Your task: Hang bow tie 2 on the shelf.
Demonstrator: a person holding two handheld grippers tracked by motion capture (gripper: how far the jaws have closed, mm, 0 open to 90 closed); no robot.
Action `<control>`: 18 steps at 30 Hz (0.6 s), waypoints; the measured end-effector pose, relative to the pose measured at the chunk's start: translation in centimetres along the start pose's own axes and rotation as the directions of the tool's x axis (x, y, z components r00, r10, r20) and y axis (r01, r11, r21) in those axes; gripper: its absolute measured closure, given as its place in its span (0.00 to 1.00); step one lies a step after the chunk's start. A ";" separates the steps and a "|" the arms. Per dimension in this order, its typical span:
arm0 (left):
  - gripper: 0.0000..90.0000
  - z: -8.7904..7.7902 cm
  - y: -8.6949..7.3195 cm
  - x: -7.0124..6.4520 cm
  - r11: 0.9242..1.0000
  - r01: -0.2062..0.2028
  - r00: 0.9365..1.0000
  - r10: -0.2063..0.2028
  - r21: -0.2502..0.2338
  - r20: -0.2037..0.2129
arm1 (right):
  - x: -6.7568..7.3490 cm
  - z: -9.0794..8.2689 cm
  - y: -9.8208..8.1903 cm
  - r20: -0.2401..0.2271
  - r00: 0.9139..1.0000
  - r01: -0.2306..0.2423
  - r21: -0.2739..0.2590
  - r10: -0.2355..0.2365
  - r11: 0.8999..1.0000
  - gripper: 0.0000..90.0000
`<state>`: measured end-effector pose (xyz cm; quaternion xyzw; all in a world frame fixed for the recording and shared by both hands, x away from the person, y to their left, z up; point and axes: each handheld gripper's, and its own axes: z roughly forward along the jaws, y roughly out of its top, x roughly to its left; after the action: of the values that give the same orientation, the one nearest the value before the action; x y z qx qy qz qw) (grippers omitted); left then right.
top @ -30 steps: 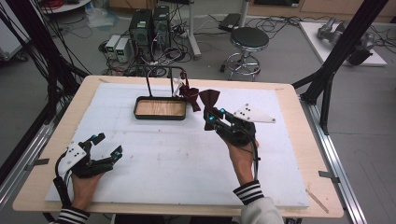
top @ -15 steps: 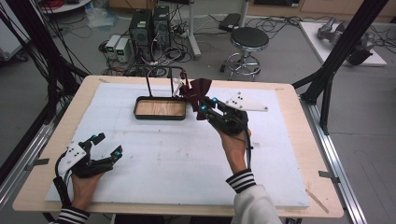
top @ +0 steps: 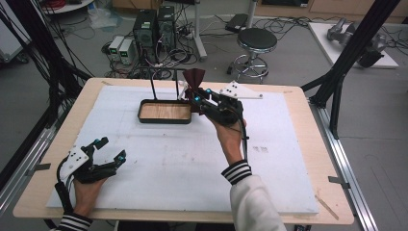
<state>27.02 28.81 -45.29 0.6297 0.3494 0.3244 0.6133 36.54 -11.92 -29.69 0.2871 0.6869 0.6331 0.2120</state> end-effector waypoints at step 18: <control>0.18 0.0 0.0 0.1 1.000 -0.001 1.000 0.001 -0.003 0.002 | 0.1 4.4 0.9 -0.025 1.000 0.006 0.019 -0.005 1.000 0.82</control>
<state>27.05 28.88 -45.30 0.6294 0.3480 0.3245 0.6144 39.47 -8.52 -29.27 0.2793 0.6963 0.6295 0.2023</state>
